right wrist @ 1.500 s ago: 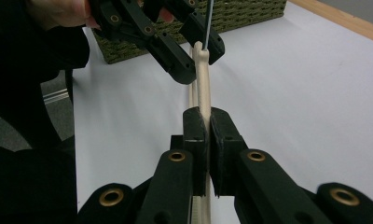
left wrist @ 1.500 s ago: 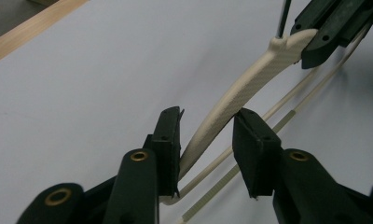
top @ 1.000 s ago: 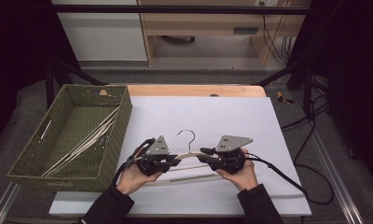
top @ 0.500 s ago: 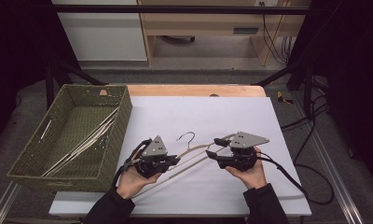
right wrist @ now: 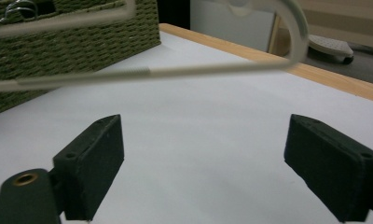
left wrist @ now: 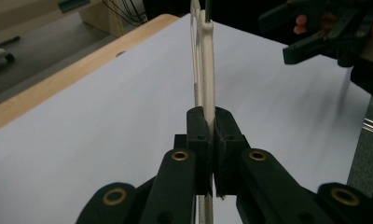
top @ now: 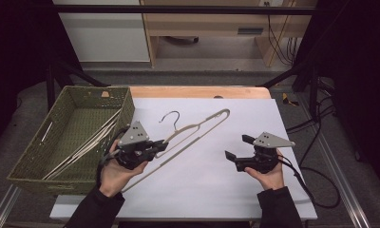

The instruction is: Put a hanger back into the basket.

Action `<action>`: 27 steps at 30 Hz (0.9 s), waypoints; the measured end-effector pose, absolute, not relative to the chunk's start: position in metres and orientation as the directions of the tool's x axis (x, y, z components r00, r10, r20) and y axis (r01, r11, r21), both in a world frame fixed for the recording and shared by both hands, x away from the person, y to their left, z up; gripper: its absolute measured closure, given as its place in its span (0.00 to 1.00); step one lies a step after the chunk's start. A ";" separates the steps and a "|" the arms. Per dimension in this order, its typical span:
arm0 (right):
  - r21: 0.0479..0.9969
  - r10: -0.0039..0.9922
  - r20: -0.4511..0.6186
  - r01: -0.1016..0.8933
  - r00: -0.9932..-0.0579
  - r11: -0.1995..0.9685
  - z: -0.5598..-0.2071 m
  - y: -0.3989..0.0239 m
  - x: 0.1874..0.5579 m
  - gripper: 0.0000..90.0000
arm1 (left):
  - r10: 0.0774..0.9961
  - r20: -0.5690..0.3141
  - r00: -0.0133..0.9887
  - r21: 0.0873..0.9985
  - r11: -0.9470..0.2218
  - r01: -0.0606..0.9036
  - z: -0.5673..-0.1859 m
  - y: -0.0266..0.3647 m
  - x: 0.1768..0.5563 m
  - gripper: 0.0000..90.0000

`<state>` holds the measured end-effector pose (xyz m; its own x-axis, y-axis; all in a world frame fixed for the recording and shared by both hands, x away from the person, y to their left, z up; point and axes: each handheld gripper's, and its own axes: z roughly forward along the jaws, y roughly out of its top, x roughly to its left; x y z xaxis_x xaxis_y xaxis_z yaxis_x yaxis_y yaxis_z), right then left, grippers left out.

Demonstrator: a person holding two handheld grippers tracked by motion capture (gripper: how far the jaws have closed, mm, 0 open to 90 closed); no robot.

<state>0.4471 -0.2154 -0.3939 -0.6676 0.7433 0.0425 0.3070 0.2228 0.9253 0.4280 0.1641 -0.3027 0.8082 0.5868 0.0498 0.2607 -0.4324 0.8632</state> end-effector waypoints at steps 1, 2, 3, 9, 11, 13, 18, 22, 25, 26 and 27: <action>0.926 0.749 0.045 0.310 -0.661 0.218 -0.395 -0.217 0.447 0.11 | 0.587 0.056 0.807 0.868 -0.428 0.251 -0.294 0.168 0.427 0.96; 0.926 0.754 0.050 0.313 -0.655 0.211 -0.395 -0.219 0.447 0.11 | 0.589 0.061 0.806 0.872 -0.425 0.244 -0.287 0.170 0.426 0.96; 0.925 0.759 0.057 0.320 -0.649 0.204 -0.396 -0.220 0.446 0.10 | 0.592 0.065 0.803 0.875 -0.421 0.239 -0.281 0.172 0.425 0.96; 0.927 0.777 0.068 0.327 -0.626 0.182 -0.397 -0.229 0.444 0.07 | 0.612 0.113 0.782 0.889 -0.414 0.195 -0.246 0.194 0.421 0.96; 0.928 0.780 0.068 0.327 -0.622 0.180 -0.398 -0.231 0.444 0.07 | 0.618 0.134 0.775 0.889 -0.420 0.181 -0.238 0.203 0.423 0.96; 0.929 0.784 0.066 0.326 -0.617 0.178 -0.398 -0.232 0.444 0.07 | 0.632 0.152 0.760 0.887 -0.427 0.178 -0.232 0.212 0.426 0.96; 0.930 0.790 0.075 0.329 -0.609 0.166 -0.398 -0.236 0.444 0.06 | 0.649 0.179 0.739 0.875 -0.448 0.181 -0.225 0.235 0.436 0.96; 0.929 0.791 0.077 0.332 -0.607 0.164 -0.398 -0.237 0.443 0.06 | 0.666 0.204 0.717 0.861 -0.471 0.192 -0.227 0.253 0.444 0.96; 0.928 0.788 0.075 0.332 -0.611 0.169 -0.398 -0.237 0.443 0.06 | 0.685 0.213 0.696 0.859 -0.471 0.201 -0.230 0.271 0.450 0.96; 0.928 0.791 0.076 0.333 -0.607 0.166 -0.399 -0.237 0.443 0.06 | 0.690 0.212 0.692 0.861 -0.467 0.201 -0.231 0.277 0.452 0.96; 0.927 0.792 0.075 0.334 -0.606 0.168 -0.399 -0.237 0.443 0.06 | 0.695 0.214 0.686 0.861 -0.467 0.204 -0.232 0.283 0.454 0.96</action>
